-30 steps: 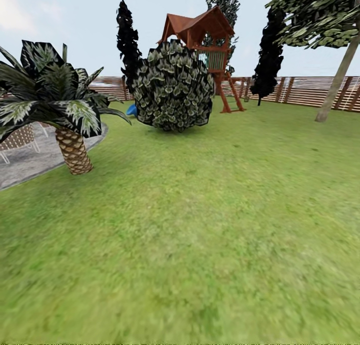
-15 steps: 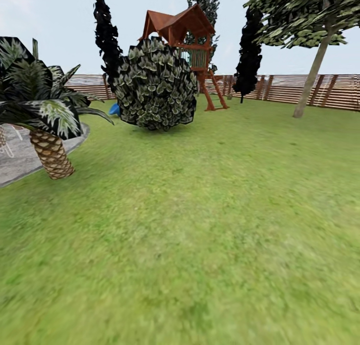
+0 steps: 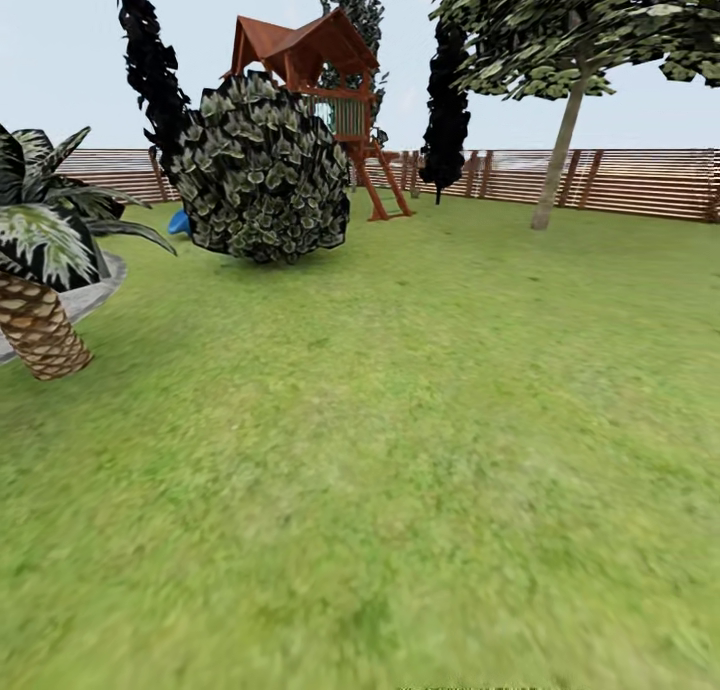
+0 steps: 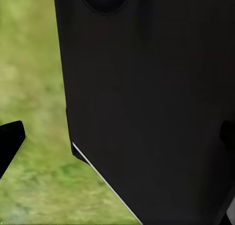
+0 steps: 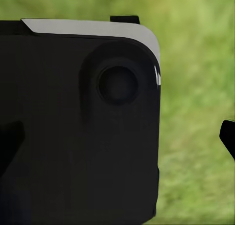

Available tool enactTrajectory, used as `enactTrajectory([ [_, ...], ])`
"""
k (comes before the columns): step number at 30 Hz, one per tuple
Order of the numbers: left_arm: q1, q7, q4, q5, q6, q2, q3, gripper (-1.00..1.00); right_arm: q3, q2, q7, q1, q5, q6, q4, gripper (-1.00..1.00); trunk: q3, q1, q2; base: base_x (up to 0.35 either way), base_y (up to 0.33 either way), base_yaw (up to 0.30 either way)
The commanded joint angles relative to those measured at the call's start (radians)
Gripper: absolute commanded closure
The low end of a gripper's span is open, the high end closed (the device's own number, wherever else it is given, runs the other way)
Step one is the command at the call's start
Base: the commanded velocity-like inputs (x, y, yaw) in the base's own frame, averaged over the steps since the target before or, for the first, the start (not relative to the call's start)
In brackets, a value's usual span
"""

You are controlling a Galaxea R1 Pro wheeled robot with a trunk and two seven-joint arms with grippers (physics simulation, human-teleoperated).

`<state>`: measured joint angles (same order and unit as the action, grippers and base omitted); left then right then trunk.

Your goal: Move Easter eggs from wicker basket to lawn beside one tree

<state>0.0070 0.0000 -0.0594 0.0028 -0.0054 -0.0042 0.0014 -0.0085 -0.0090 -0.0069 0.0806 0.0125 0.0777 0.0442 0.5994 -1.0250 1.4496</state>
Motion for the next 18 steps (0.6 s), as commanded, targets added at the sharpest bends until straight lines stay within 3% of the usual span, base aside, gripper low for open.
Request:
enactTrajectory([
  [1, 0.001, 0.000, -0.002, 0.000, -0.001, 0.000, 0.000, -1.00, -0.001, 0.000, -0.001, 0.001, 0.001, 0.004, -0.001, -1.00, 0.001, 0.000, 0.000, 0.000, 0.000, -0.275],
  [13, 0.001, 0.000, -0.002, 0.000, 0.000, 0.001, 0.000, -1.00, -0.001, 0.001, -0.001, 0.001, 0.001, 0.004, -0.001, -1.00, 0.002, 0.000, 0.000, 0.000, 0.000, -0.273],
  [18, 0.001, 0.000, -0.002, 0.000, 0.000, 0.001, 0.000, -1.00, -0.001, 0.003, -0.001, 0.001, 0.001, 0.002, -0.001, -1.00, 0.009, 0.000, 0.000, 0.000, 0.000, -0.138],
])
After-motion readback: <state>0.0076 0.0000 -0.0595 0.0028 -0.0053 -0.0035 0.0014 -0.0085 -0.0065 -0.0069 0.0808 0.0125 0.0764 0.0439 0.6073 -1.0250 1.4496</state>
